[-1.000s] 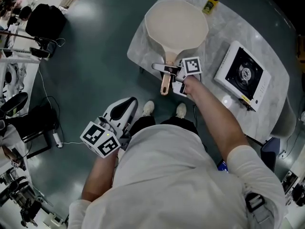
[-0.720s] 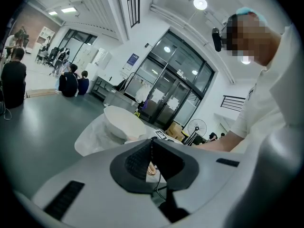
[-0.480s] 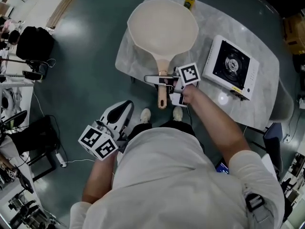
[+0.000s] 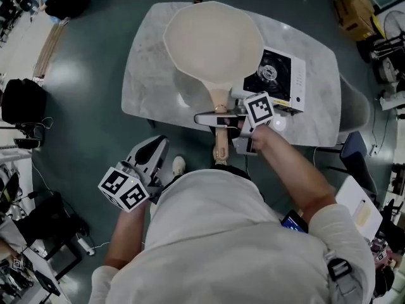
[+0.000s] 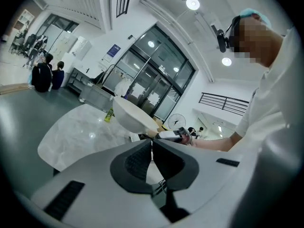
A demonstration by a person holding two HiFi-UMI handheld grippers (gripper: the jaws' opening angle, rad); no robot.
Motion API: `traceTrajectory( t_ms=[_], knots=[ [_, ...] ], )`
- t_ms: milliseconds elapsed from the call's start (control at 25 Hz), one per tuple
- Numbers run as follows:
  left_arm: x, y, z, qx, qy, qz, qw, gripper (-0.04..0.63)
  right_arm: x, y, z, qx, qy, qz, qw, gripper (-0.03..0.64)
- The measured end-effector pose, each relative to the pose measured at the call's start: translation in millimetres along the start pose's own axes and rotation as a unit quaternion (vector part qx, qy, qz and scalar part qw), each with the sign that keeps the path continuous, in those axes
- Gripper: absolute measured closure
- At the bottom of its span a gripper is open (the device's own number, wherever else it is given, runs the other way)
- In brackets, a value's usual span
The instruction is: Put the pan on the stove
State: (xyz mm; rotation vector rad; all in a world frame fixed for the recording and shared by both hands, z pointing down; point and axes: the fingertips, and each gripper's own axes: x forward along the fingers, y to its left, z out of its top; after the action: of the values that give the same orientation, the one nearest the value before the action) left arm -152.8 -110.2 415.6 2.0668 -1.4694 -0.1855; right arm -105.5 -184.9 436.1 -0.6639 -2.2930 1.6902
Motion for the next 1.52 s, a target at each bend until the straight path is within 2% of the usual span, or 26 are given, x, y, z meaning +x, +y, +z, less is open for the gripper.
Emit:
traceTrajectory(
  t_ms=[200,360,680,880,1240,1520],
  knots=[
    [46,-37,-6,0.015,0.017,-0.042,0.9989,0.575,-88,20,-6,-0.004,-0.044,-0.032,0.999,0.601],
    [56,-34,0,0.022,0.033,-0.067,0.9969,0.575,-116,20,-7,-0.001,-0.065,-0.056,0.996,0.6],
    [87,-62,-7,0.04,0.055,-0.106,0.992,0.575,-189,11,-23,0.003,-0.098,-0.083,0.992,0.592],
    [97,-71,-12,0.044,0.064,-0.107,0.9912,0.575,-211,-1,-27,0.003,-0.104,-0.078,0.991,0.592],
    [96,-70,-15,0.045,0.071,-0.093,0.9921,0.575,-206,-17,-22,0.007,-0.115,-0.053,0.992,0.591],
    [98,-67,-15,0.041,0.08,-0.086,0.9922,0.575,-207,-30,-23,0.014,-0.112,-0.056,0.992,0.592]
  ],
)
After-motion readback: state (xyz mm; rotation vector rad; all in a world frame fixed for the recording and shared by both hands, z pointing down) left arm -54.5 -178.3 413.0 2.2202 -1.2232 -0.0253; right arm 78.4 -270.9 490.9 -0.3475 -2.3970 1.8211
